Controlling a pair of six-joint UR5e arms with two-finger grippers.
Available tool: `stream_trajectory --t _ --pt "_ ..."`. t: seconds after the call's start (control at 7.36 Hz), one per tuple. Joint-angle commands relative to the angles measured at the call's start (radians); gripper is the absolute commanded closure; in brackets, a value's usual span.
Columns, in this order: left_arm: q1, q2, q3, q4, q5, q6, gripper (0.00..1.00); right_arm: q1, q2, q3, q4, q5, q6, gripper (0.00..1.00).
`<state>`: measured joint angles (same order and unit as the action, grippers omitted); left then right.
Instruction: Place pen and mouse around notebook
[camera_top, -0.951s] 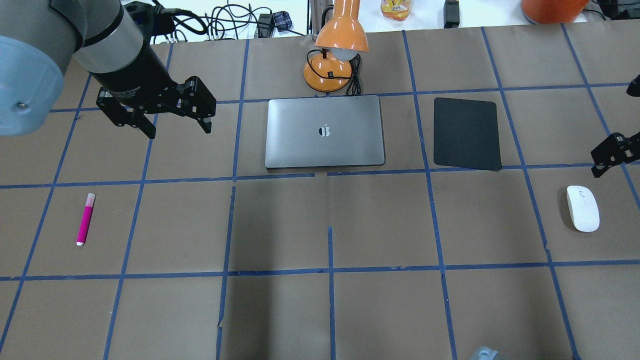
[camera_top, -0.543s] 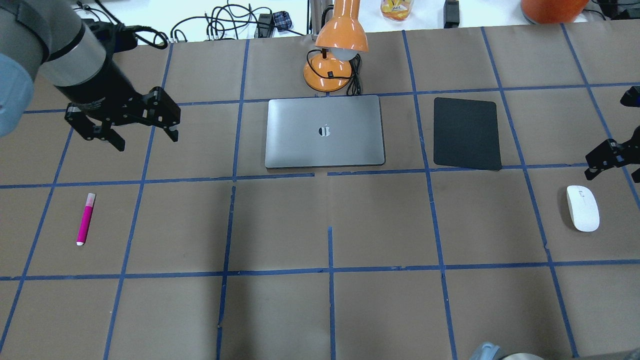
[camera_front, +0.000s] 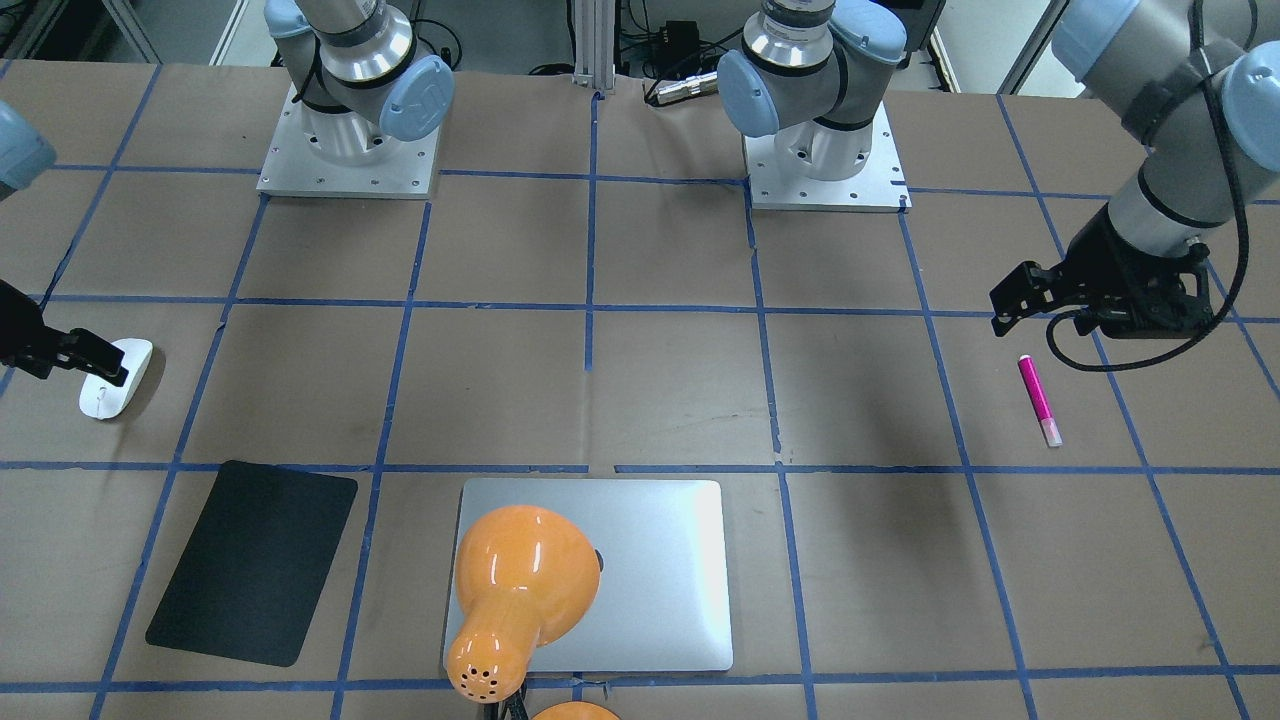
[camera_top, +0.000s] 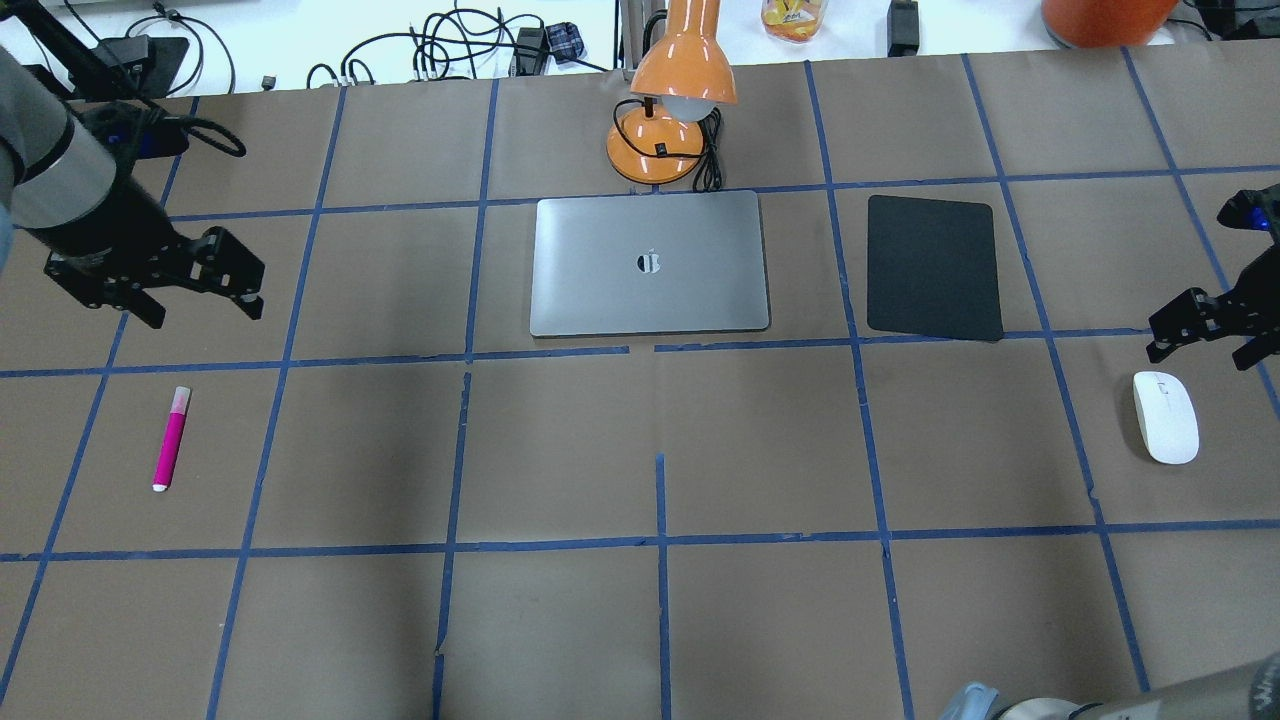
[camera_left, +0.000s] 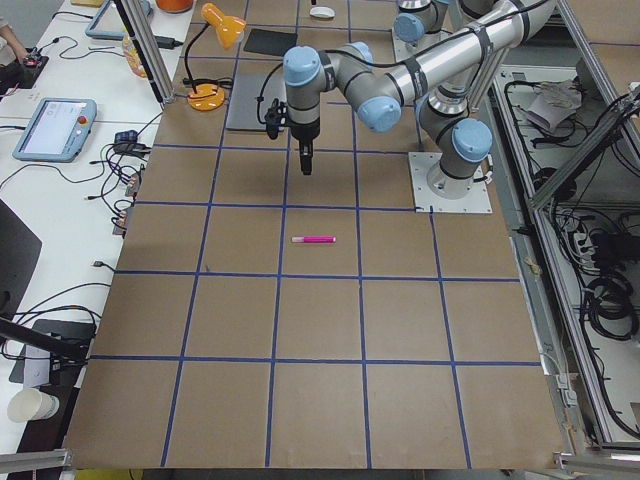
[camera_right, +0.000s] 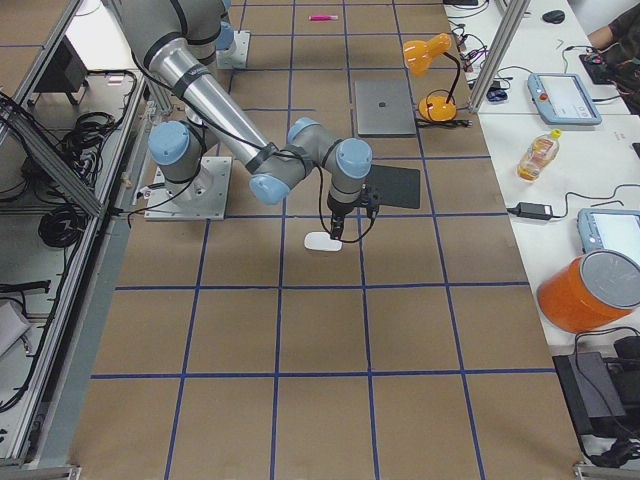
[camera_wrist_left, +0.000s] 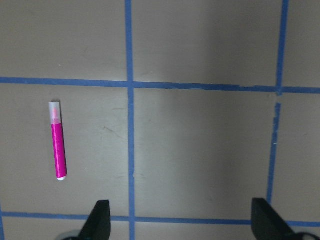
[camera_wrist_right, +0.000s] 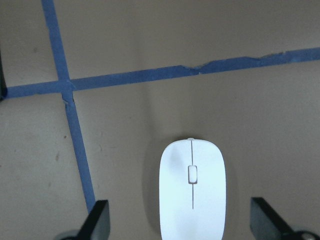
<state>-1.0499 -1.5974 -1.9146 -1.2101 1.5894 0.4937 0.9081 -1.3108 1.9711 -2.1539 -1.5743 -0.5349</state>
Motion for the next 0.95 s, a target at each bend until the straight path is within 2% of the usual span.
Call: stream_trajectory --t 0.0,0.14,0.27,0.41,0.54,0.68,0.81 --pt "0.134 -0.096 -0.157 0.302 -0.003 0.177 0.0 0.0 0.042 0.028 -0.075 -0.013 0.018 0.0" --pt "0.169 -0.164 -0.22 0.422 0.006 0.183 0.0 0.0 0.073 0.028 -0.119 -0.018 0.02 0.0" --pt "0.18 -0.226 -0.23 0.496 0.004 0.192 0.0 -0.009 0.082 0.029 -0.123 -0.018 0.021 0.0" --pt "0.182 -0.271 -0.227 0.507 -0.003 0.19 0.0 -0.011 0.084 0.031 -0.121 -0.018 0.023 0.0" --pt "0.182 -0.303 -0.225 0.573 0.003 0.192 0.0 -0.012 0.085 0.032 -0.118 -0.02 0.023 0.0" --pt "0.182 -0.315 -0.227 0.608 0.006 0.19 0.3 -0.012 0.085 0.037 -0.112 -0.039 0.023 0.0" --pt "0.179 -0.314 -0.23 0.61 0.006 0.189 0.73 -0.012 0.084 0.044 -0.109 -0.071 0.023 0.0"
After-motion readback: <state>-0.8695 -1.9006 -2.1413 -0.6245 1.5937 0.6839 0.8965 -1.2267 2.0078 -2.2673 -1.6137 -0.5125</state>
